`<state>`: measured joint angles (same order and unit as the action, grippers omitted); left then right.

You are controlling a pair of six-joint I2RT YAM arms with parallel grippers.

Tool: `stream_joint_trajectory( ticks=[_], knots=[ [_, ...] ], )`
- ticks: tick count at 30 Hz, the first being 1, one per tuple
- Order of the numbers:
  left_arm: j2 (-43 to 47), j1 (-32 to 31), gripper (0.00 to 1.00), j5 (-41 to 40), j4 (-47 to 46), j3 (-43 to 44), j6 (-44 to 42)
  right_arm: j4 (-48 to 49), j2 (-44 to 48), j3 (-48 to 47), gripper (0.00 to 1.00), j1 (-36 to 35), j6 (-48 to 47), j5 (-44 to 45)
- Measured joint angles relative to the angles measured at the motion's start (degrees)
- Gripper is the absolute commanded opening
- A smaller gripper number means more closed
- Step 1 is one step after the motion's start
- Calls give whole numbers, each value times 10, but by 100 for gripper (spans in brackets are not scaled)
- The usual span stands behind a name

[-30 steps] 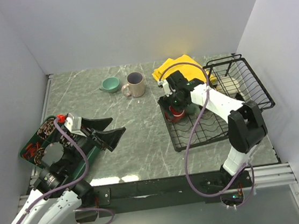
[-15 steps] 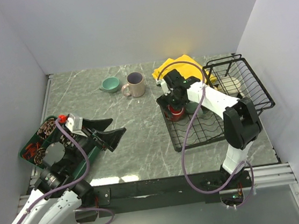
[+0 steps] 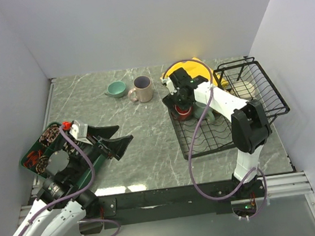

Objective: Load the cups into the dish rack

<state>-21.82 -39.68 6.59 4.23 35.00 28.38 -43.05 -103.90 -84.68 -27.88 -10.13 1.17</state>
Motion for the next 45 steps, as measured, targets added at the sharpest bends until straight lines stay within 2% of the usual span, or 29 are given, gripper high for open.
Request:
stream_joint_trajectory(
  ticks=[10, 18, 31, 45],
  knots=[
    [6, 0, 91, 0, 1, 0, 0, -6, -23, -18, 86, 0, -8, 0],
    [8, 0, 91, 0, 4, 0, 0, -41, -43, -55, 85, 0, -16, -1],
    [15, 0, 91, -1, 9, -1, 0, -63, -53, -67, 74, 0, -53, 1],
    [15, 0, 91, 0, 8, -7, 10, -114, -49, -85, 73, 0, -89, -7]
  ],
)
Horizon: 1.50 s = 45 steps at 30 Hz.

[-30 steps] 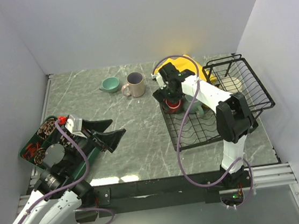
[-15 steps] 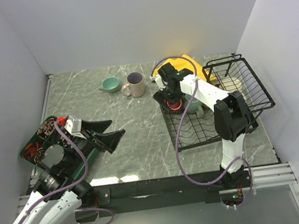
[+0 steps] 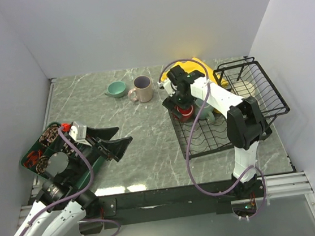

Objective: Load the cups into the dish rack

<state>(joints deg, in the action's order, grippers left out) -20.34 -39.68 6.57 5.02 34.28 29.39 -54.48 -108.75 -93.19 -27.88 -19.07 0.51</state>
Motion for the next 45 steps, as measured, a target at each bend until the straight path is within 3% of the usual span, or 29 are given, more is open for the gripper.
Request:
stream_joint_trajectory(
  ticks=[20, 23, 25, 45],
  knots=[
    [9, 0, 91, 0, 0, -3, 0, -13, -9, 12, 83, 0, -10, -17],
    [10, 0, 91, 0, 0, -3, 2, -19, -21, 3, 90, -1, -10, -20],
    [10, 0, 91, 0, 0, -3, 2, -22, -25, -4, 100, -1, -10, -18],
    [15, 0, 91, 0, 0, -6, 3, -35, -30, -55, 100, 0, -14, -9]
  ],
)
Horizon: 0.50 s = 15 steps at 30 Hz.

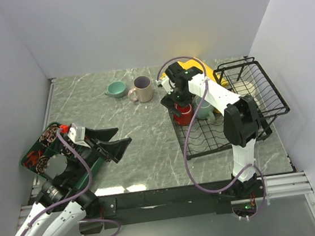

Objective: Load the cups into the dish rack

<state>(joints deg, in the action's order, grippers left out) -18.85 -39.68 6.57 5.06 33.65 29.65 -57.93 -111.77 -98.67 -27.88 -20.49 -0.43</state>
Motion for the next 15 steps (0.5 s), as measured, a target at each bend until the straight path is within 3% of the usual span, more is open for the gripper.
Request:
stream_joint_trajectory(
  ticks=[7, 14, 15],
  knots=[
    [0, 0, 91, 0, 2, 0, 0, 3, 2, 7, 100, 0, -2, -3],
    [-5, 0, 99, -5, -1, 0, 9, -9, 49, -15, 100, 0, -2, -23],
    [-11, 0, 97, -8, -2, 0, 13, -9, 62, -23, 100, 0, -2, -27]
  ],
)
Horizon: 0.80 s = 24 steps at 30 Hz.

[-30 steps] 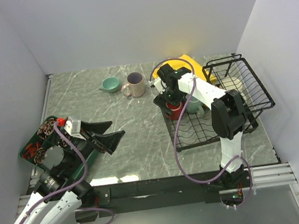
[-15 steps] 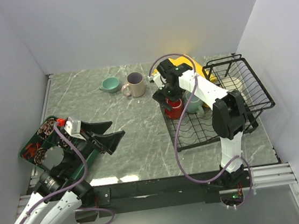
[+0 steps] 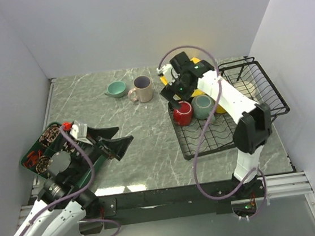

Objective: Load the cups into the dish rack

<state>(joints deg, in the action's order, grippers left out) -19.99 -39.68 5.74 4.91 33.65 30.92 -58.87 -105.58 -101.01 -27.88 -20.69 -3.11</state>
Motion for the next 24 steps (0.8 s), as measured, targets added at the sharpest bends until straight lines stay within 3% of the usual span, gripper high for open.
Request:
stream_joint_trajectory(
  ticks=[5, 10, 19, 24],
  knots=[
    [-70, 0, 96, -27, 2, 10, 17, 10, 75, -2, 100, 0, -6, -24],
    [-220, 12, 96, -58, 32, 89, 24, 39, 174, 64, 100, 8, -28, -83],
    [-547, 199, 97, 50, 70, 291, 36, 135, 335, 215, 100, 116, -37, -287],
    [-725, 213, 99, 67, 135, 459, 22, 225, 428, 329, 100, 141, -17, -359]
  ],
)
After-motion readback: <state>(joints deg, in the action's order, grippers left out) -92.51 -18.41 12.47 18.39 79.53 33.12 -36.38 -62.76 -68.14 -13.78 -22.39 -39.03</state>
